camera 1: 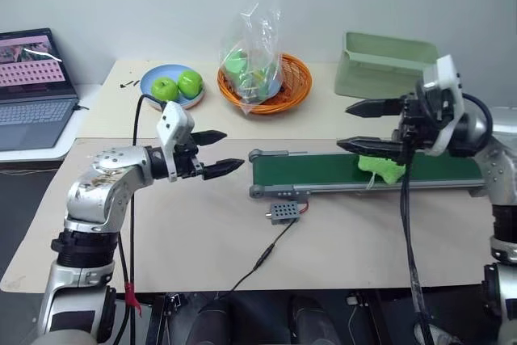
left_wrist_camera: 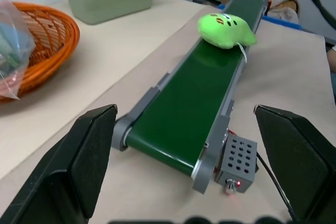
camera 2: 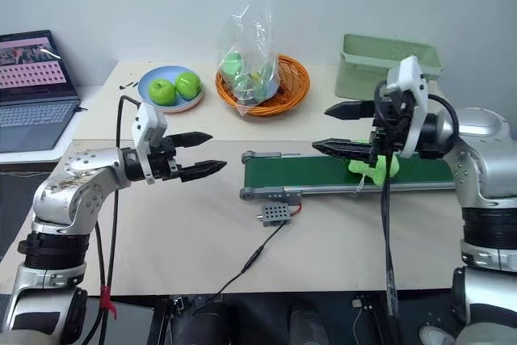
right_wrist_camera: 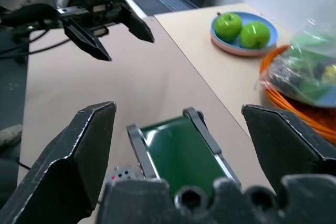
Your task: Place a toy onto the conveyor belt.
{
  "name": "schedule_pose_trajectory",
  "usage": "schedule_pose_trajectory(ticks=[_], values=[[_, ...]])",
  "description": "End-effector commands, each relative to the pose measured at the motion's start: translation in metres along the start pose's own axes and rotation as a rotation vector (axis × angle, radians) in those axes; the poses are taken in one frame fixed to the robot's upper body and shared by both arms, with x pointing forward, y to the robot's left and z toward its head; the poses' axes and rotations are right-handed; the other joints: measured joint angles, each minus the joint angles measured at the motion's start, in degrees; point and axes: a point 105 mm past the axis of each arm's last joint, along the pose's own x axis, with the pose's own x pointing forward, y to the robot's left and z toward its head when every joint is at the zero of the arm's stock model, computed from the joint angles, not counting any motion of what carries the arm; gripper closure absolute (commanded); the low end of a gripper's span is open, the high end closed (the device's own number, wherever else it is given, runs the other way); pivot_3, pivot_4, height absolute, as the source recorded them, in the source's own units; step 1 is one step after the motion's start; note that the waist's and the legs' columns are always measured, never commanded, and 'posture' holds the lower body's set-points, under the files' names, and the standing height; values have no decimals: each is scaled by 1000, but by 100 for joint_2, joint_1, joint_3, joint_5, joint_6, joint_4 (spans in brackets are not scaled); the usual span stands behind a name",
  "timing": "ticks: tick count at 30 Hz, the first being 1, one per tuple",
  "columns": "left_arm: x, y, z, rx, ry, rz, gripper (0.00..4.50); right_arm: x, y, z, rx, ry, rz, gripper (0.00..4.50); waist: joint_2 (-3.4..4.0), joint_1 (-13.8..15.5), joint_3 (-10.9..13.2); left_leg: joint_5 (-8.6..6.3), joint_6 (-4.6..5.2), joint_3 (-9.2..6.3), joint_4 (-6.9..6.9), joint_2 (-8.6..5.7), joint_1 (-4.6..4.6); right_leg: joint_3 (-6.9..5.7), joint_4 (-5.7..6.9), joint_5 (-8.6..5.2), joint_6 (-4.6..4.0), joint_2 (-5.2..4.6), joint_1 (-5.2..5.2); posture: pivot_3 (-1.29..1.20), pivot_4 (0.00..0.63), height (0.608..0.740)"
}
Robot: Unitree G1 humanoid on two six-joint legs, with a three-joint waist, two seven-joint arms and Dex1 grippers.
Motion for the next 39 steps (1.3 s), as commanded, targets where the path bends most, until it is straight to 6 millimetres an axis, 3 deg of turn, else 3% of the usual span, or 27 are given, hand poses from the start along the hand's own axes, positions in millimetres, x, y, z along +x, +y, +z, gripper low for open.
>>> schedule_pose_trajectory(ticks=[1, 9, 39], values=[[-4, -2, 16, 38, -48, 11, 33, 1, -3, 13, -59, -31, 4, 0, 0, -1, 0, 0, 0, 0, 0, 0, -1, -1, 0, 0, 0, 0, 0, 0, 150, 740], [-8, -5, 25, 14, -87, 28, 33, 3, -6, 9, -61, -33, 15, 0, 0, -6, 0, 0, 0, 0, -1, 1, 0, 0, 1, 0, 0, 0, -1, 0, 150, 740], [20, -12, 46, 6, -175, -7, 33, 9, -17, 11, -94, -14, -20, 0, 0, -5, 0, 1, -1, 1, -1, -1, 0, 1, 1, 0, 0, 1, -1, 0, 150, 740]])
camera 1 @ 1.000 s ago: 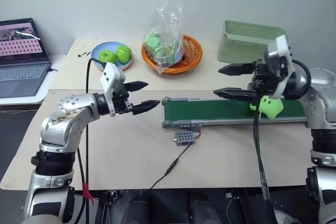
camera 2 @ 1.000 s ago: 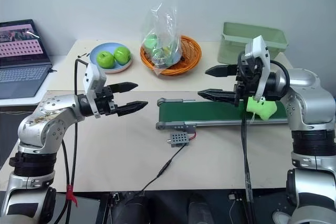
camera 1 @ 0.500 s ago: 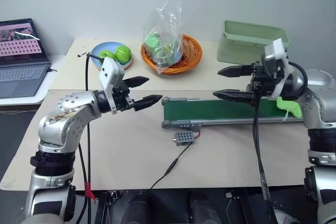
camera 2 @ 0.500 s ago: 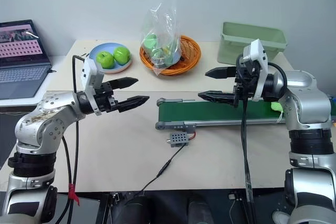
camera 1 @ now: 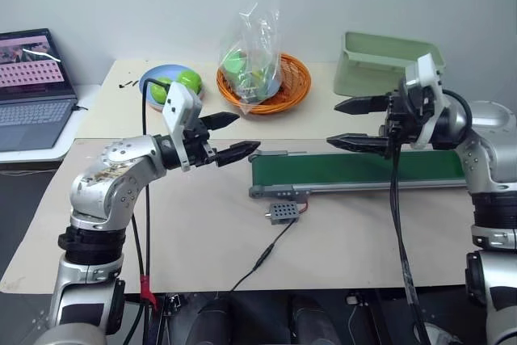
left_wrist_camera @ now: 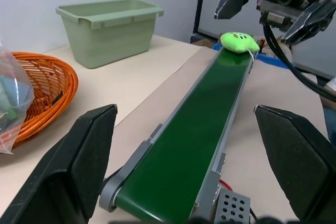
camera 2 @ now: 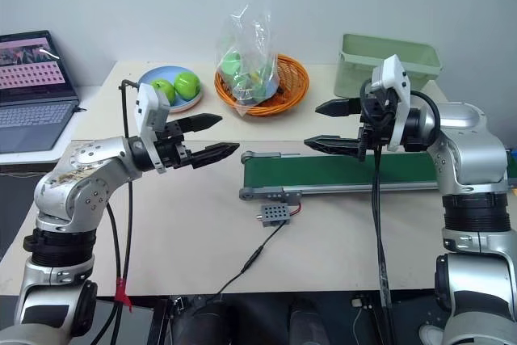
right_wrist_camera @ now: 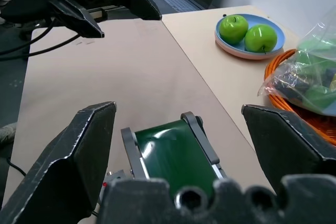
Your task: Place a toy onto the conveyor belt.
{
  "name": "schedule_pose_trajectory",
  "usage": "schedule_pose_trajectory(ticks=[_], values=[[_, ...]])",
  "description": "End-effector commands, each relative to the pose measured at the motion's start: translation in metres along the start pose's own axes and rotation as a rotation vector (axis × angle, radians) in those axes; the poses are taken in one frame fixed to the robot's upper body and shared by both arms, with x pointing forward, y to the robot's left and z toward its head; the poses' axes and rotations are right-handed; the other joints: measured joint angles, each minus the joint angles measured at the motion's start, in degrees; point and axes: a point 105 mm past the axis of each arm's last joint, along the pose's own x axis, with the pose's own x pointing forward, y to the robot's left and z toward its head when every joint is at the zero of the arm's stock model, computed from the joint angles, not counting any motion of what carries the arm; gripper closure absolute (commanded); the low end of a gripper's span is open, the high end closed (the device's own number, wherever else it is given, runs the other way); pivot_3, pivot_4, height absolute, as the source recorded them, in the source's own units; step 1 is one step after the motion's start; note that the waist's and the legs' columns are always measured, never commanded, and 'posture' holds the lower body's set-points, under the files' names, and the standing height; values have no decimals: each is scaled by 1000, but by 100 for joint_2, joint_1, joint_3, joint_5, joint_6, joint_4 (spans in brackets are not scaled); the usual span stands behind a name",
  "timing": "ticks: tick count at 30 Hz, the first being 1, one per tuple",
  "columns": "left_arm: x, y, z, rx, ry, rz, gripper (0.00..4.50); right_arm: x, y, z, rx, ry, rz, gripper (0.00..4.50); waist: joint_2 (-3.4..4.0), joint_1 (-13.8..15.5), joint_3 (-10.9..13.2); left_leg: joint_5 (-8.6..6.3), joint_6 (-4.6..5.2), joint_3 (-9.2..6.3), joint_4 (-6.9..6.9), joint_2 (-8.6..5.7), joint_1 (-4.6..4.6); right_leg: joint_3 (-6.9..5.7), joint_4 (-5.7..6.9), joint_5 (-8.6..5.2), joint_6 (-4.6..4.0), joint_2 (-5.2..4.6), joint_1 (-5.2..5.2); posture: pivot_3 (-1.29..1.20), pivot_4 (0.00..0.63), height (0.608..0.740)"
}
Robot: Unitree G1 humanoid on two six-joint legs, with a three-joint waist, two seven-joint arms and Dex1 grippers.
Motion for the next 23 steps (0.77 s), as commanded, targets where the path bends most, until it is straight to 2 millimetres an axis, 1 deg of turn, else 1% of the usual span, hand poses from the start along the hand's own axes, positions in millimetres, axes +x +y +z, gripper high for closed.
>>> schedule_pose_trajectory(ticks=[1, 6, 12, 18, 23], values=[[4, -2, 13, 27, -38, -9, 33, 1, -3, 18, -73, -29, -15, 0, 0, 0, 0, 0, 0, 0, 0, 0, 0, 0, 0, 0, 0, 0, 0, 0, 150, 740], [3, -1, 14, 21, -44, -6, 33, 2, -3, 18, -75, -30, -14, 0, 0, -2, 0, 0, 0, 0, -1, 0, -2, 0, 1, 0, 0, 0, 0, 0, 150, 740], [0, 3, 17, 11, -51, 17, 33, 2, -3, 17, -73, -26, -12, 0, 0, -2, 0, 0, 0, 0, 0, 0, 0, 0, 0, 0, 0, 0, 0, 0, 150, 740], [-2, 4, 11, 1, -40, 28, 33, 1, -3, 17, -73, -22, -15, 0, 0, -1, 0, 0, 0, 0, -1, 0, -1, 0, 1, 0, 0, 0, 0, 0, 150, 740], [-3, 10, 7, -3, -30, 57, 33, 0, -4, 16, -72, -18, -19, 0, 0, -2, 0, 0, 0, 0, -1, 0, 0, 0, 0, 0, 0, 0, 0, 0, 150, 740]])
